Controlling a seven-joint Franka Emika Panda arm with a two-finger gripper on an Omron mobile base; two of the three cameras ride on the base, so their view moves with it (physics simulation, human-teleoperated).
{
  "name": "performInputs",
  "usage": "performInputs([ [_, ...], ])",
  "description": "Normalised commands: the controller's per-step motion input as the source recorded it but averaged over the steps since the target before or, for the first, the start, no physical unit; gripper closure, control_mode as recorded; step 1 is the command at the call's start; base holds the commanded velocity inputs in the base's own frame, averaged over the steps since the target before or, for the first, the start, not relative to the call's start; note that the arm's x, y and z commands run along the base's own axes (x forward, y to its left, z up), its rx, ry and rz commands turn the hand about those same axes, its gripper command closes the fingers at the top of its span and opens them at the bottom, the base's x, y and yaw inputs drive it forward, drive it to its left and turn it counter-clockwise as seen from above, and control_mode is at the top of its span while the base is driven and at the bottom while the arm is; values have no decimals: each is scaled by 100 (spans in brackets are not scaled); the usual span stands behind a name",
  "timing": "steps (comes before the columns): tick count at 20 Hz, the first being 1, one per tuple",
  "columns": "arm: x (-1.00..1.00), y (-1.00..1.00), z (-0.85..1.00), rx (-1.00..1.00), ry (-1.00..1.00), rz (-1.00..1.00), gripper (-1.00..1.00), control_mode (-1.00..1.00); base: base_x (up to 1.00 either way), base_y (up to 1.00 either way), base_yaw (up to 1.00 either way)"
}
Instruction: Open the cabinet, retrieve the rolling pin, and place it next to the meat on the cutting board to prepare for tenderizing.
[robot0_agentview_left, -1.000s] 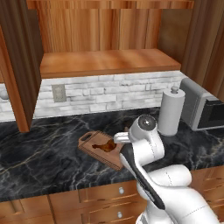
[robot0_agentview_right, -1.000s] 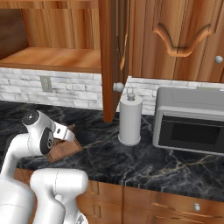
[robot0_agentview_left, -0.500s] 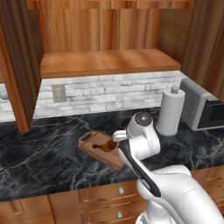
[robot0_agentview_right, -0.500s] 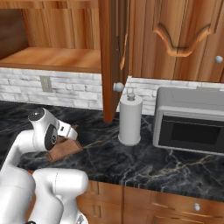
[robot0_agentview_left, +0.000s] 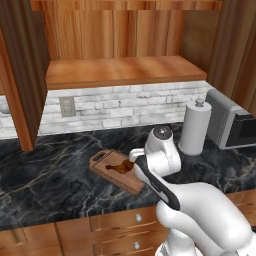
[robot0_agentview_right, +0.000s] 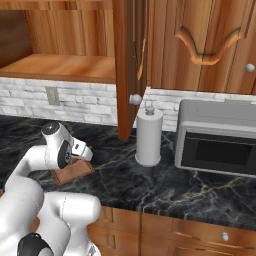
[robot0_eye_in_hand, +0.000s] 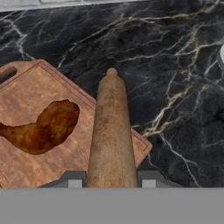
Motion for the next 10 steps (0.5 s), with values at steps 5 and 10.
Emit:
performInputs([
  [5, 0, 0, -46, 1, 0, 3, 100, -100, 0, 0, 0],
  [10, 0, 0, -44, 1, 0, 2, 100, -100, 0, 0, 0],
])
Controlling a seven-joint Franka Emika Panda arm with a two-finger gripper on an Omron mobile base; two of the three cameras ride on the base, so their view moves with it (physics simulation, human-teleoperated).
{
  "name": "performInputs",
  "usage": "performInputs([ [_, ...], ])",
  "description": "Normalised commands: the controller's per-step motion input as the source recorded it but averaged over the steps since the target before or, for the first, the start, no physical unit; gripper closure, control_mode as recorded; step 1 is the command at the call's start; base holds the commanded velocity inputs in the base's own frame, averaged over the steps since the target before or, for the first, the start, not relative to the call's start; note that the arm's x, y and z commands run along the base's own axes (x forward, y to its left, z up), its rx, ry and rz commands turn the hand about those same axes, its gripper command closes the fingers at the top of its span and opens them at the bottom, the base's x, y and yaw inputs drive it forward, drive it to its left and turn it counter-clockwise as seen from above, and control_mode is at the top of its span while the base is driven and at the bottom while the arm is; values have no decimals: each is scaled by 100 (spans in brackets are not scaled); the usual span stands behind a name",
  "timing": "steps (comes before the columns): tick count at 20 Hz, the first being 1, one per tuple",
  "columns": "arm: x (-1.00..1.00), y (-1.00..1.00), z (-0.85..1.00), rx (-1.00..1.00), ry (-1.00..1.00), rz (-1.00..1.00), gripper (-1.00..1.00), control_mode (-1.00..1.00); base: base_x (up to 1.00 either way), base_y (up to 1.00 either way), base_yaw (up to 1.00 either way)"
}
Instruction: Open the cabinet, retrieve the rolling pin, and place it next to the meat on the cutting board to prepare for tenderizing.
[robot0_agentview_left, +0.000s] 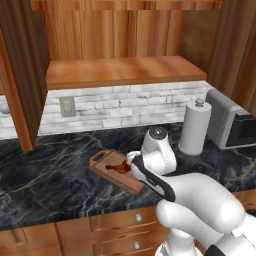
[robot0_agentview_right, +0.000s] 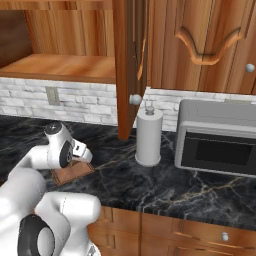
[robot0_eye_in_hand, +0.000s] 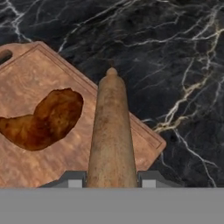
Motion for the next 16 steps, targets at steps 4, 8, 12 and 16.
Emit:
performInputs([
  [4, 4, -3, -41, 1, 0, 0, 100, -100, 0, 0, 0],
  [8, 6, -8, -43, 0, -1, 0, 100, -100, 0, 0, 0],
  [12, 13, -16, -43, 0, -2, 0, 100, -100, 0, 0, 0],
  [16, 11, -20, -36, 0, -2, 0, 100, -100, 0, 0, 0],
])
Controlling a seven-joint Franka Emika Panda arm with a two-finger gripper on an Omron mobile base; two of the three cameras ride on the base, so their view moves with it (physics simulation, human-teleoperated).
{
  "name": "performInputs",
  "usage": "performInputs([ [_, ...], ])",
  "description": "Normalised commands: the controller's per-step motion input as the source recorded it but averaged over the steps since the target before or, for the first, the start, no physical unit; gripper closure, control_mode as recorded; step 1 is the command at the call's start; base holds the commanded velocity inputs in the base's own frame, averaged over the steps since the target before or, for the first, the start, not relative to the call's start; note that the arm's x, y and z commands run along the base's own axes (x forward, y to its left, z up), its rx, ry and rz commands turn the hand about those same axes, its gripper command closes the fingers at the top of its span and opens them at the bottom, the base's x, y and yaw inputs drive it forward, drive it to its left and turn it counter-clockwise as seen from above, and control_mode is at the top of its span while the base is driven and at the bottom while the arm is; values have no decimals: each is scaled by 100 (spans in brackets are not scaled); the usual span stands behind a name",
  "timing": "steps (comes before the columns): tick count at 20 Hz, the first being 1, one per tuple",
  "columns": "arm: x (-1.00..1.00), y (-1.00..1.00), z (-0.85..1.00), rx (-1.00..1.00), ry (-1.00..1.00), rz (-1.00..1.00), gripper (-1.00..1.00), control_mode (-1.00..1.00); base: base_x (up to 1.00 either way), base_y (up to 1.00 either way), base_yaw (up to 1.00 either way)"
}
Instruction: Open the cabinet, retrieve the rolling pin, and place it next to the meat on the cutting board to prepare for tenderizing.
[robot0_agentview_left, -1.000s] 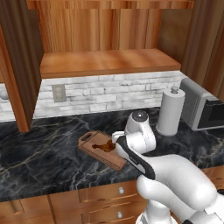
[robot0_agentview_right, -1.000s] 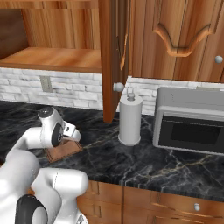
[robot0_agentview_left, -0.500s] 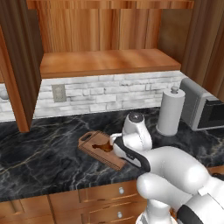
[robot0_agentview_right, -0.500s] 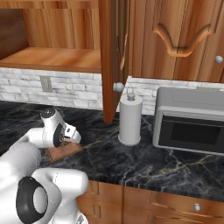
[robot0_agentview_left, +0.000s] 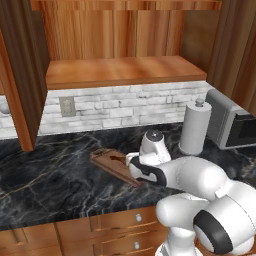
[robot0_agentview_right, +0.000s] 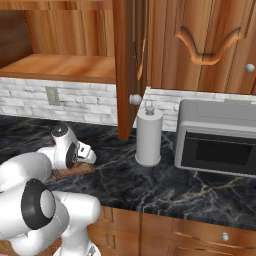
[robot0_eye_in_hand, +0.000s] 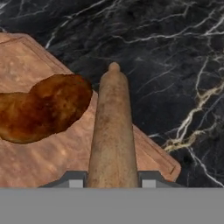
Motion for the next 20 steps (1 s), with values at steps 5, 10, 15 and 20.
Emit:
performInputs([
  [5, -5, -22, -12, 6, -4, 0, 100, -100, 0, 0, 0],
  [10, -21, -3, 0, 6, -8, 0, 100, -100, 0, 0, 0],
  [15, -23, 0, -9, 4, -8, 0, 100, -100, 0, 0, 0],
  [20, -11, 0, -27, 0, -3, 0, -100, -100, 0, 0, 0],
])
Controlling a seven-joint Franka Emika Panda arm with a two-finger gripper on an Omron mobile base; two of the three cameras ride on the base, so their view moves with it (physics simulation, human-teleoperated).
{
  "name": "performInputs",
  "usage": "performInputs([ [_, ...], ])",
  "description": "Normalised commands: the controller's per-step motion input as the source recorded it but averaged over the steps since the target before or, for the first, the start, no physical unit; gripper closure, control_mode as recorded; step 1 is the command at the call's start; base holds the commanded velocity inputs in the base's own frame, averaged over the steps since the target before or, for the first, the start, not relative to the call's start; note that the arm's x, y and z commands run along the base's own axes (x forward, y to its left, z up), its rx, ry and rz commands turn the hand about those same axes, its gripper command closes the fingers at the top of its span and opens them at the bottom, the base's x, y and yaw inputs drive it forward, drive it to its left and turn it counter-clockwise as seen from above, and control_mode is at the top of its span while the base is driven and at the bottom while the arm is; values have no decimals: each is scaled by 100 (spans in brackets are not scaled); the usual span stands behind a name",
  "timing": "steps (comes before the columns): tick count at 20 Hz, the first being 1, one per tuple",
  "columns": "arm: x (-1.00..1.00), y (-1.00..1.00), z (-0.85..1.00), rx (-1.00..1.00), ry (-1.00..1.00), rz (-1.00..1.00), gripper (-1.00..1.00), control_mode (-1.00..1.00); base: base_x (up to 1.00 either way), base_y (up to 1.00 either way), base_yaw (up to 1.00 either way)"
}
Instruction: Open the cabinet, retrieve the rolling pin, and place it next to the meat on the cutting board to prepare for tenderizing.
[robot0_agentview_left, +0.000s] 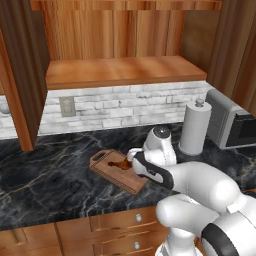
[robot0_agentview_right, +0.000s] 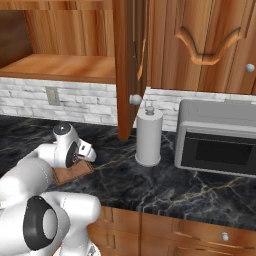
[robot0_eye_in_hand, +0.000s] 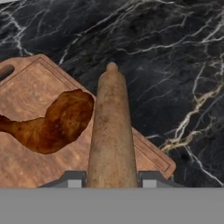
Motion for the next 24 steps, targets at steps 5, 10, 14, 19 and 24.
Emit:
performInputs([
  [5, -5, 0, -31, 1, -2, 0, -100, -100, 0, 0, 0],
  [10, -6, 0, -11, 3, -3, 0, -100, -100, 0, 0, 0],
  [14, -17, 0, 14, 6, -7, 0, -100, -100, 0, 0, 0],
  [19, -31, 0, 40, 3, -7, 0, -100, -100, 0, 0, 0],
  [24, -44, 0, 54, 0, -9, -1, -100, -100, 0, 0, 0],
])
